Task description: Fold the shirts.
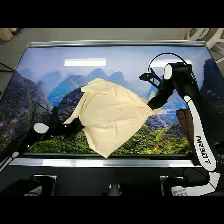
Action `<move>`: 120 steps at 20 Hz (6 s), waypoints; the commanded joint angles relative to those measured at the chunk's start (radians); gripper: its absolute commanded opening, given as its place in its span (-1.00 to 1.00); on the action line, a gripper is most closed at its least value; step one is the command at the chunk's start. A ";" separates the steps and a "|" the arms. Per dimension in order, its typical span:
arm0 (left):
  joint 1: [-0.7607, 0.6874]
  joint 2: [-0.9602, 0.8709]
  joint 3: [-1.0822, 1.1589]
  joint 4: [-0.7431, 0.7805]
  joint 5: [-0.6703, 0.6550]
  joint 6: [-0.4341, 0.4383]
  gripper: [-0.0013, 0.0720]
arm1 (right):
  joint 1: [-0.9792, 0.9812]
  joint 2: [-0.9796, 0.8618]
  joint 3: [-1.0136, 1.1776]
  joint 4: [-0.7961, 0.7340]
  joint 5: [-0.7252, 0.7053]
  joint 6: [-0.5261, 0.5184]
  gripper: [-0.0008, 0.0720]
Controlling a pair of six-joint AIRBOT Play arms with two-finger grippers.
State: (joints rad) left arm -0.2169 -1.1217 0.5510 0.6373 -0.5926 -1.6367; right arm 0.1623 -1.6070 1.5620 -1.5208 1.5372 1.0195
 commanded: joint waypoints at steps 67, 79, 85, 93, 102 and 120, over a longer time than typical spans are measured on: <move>0.085 0.304 1.267 0.504 -0.467 0.141 -0.90 | -0.077 0.909 0.272 -0.060 -0.298 0.058 -0.92; 0.106 -0.282 0.795 0.500 -0.331 0.008 -0.89 | -0.077 0.010 0.270 0.091 -0.284 0.276 -0.91; 0.103 -0.458 0.795 0.351 -0.338 0.032 -0.69 | -0.077 -0.198 0.270 0.362 -0.293 0.274 -0.88; 0.359 -0.367 0.783 0.498 -0.858 0.171 0.70 | -0.380 -0.149 0.237 0.238 0.154 -0.062 0.22; 0.254 -0.186 0.185 0.427 -0.591 0.241 0.50 | -0.451 -0.066 -0.122 0.252 0.034 -0.075 0.18; 0.153 -0.164 0.189 0.390 -0.470 0.185 -0.89 | -0.421 -0.111 -0.315 0.436 -0.311 -0.135 -0.47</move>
State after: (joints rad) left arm -0.0624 -1.2987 0.7387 1.0309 -1.0706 -1.4433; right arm -0.2787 -1.6981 1.2514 -1.1233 1.2587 0.8890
